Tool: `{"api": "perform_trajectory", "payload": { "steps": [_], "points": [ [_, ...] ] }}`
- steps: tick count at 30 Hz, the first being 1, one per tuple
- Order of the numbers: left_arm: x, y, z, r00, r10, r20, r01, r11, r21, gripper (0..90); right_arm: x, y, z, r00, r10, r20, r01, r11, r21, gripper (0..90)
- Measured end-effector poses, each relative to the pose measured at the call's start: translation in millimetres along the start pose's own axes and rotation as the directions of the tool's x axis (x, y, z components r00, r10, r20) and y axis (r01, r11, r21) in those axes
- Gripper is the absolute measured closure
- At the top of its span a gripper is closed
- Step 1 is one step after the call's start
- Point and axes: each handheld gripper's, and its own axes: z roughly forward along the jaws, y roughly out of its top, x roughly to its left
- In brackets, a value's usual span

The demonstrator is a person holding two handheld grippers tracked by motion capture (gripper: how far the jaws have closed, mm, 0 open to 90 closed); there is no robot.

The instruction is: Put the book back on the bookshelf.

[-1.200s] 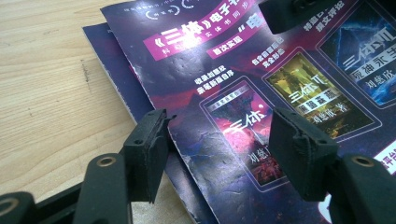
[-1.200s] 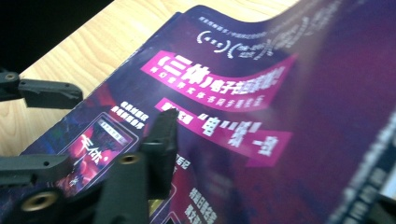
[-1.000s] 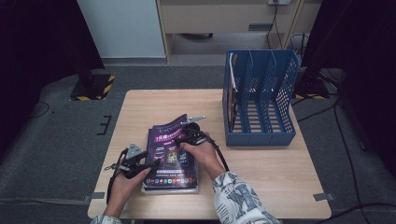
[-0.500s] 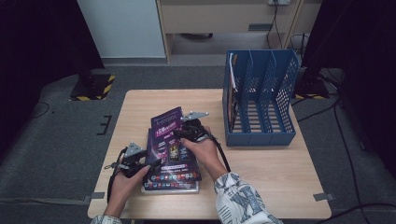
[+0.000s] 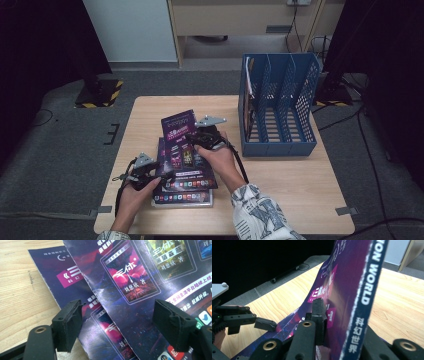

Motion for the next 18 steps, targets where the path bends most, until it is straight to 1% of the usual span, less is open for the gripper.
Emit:
{"api": "perform_trajectory", "payload": {
  "steps": [4,8,9,10,14,18],
  "points": [
    [-0.7,0.3,0.3,1.0000,0.007,0.005,-0.007,1.0000,0.004,23.6,0.9,1.5,-2.2,1.0000,-0.007,0.003,0.007,0.9998,-0.018,81.6],
    [0.1,0.1,0.3,0.9999,-0.001,0.012,0.001,1.0000,0.001,23.3,2.1,3.3,-5.3,0.9999,-0.014,0.003,0.014,0.9988,-0.047,82.0],
    [0.1,0.1,0.3,0.9999,-0.001,0.012,0.001,1.0000,0.001,22.9,2.1,3.3,-5.3,0.9999,-0.014,0.003,0.014,0.9988,-0.047,82.0],
    [0.4,0.0,0.3,0.9999,-0.003,0.015,0.003,1.0000,0.001,22.7,2.5,4.5,-7.4,0.9998,-0.017,0.003,0.017,0.9976,-0.067,82.2],
    [0.4,-0.2,0.7,0.9998,-0.005,0.020,0.005,1.0000,0.001,21.1,2.1,7.1,-12.1,0.9999,-0.013,-0.007,0.012,0.9935,-0.113,82.5],
    [0.7,-0.3,0.8,0.9997,-0.005,0.023,0.005,1.0000,0.000,21.1,2.5,8.6,-15.1,0.9997,-0.014,-0.019,0.012,0.9900,-0.141,82.8]
  ]
}}
